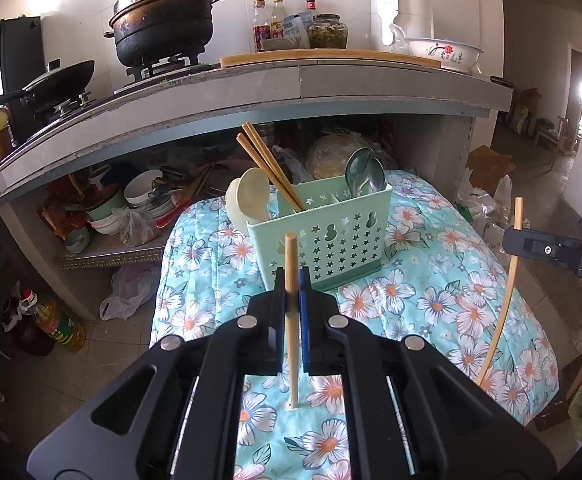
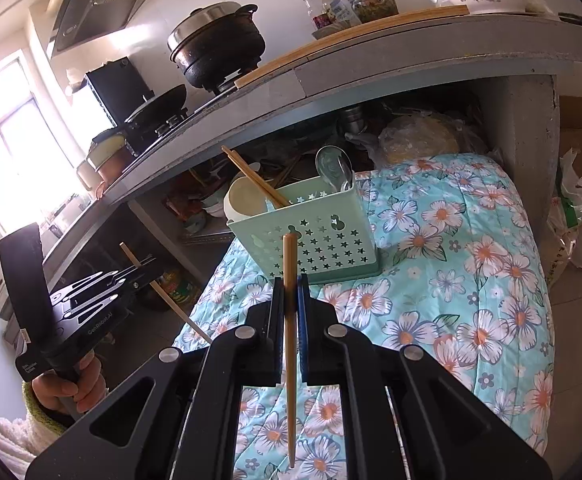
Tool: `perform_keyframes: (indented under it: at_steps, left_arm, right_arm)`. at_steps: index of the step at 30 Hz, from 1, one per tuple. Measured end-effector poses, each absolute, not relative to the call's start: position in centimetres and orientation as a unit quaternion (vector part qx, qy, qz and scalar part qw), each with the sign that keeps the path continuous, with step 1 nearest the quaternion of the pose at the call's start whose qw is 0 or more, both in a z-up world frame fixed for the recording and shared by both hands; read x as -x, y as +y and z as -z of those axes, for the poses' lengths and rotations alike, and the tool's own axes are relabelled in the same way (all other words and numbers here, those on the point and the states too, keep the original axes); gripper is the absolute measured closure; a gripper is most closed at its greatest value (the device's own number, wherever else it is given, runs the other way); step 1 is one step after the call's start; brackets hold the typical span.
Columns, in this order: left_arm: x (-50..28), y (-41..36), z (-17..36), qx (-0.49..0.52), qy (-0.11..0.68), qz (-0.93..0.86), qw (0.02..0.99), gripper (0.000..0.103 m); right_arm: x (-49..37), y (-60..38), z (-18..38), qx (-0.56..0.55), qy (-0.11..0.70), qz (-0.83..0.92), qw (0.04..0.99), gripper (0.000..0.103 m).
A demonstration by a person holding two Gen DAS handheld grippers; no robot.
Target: Organize utensils
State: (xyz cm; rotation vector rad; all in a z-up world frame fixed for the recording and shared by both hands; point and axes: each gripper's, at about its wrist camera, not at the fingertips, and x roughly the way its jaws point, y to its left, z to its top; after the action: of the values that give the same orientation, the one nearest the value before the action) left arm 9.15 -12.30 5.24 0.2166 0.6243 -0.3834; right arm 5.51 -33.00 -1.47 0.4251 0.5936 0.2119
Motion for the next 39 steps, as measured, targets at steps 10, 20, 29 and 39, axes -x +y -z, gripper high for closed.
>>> perform_keyframes:
  at_steps: [10, 20, 29, 39]
  left_arm:
    - [-9.04, -12.29, -5.30, -0.105, 0.304, 0.187, 0.928, 0.098]
    - [-9.00, -12.23, -5.40, -0.105, 0.303, 0.186, 0.929, 0.098]
    - [-8.99, -12.22, -5.49, -0.105, 0.303, 0.186, 0.929, 0.098]
    - [-9.02, -12.26, -5.41, -0.105, 0.303, 0.186, 0.929, 0.098]
  right_arm:
    - [-5.51, -32.78, 1.29, -0.206, 0.290, -0.106, 0.929, 0.097]
    - [-5.55, -32.63, 1.12, -0.204, 0.289, -0.109, 0.929, 0.097]
    - [-5.55, -32.64, 1.03, -0.204, 0.289, -0.109, 0.929, 0.097]
    - [-5.55, -32.87, 0.91, -0.207, 0.287, -0.111, 0.929, 0.097]
